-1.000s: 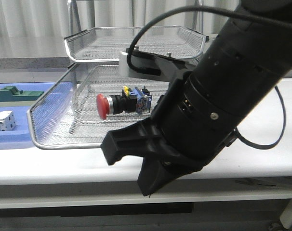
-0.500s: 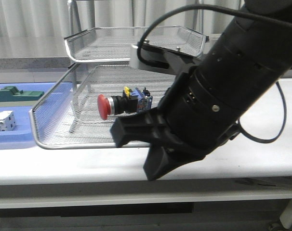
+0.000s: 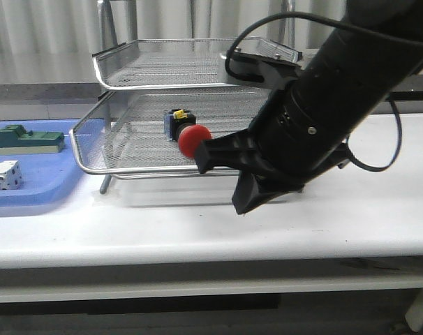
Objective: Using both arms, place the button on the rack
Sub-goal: 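Push the middle mesh tray back into the rack with the right gripper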
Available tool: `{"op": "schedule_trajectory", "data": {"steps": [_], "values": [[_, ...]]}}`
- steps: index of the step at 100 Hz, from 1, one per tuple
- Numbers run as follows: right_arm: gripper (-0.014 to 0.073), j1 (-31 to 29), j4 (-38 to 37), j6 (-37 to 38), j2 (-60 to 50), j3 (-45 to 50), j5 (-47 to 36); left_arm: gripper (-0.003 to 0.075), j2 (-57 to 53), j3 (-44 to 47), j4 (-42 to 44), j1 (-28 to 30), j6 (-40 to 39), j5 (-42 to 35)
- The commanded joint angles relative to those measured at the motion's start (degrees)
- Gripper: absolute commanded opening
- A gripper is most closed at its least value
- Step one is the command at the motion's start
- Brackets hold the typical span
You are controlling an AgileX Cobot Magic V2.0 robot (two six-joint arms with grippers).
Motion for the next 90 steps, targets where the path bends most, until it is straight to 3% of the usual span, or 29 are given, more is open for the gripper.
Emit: {"op": "schedule_trajectory", "data": {"steps": [1,52,90], "values": [[-0.0057,-0.32,-1.23,-0.32,0.38,-4.94,-2.64,-0.002,0.38,-1.57,-0.61,0.08,-0.66,-4.87],[-0.0057,-1.62,-5.61,-0.32,11.32,-23.55,-0.86,-0.002,0.38,-1.57,-0.61,0.08,-0.66,-4.87],[-0.0057,-3.14,-6.24,-0.32,11.2,-26.44,2.44,-0.002,0.38,-1.57,-0.61,0.08,-0.66,-4.87]]}}
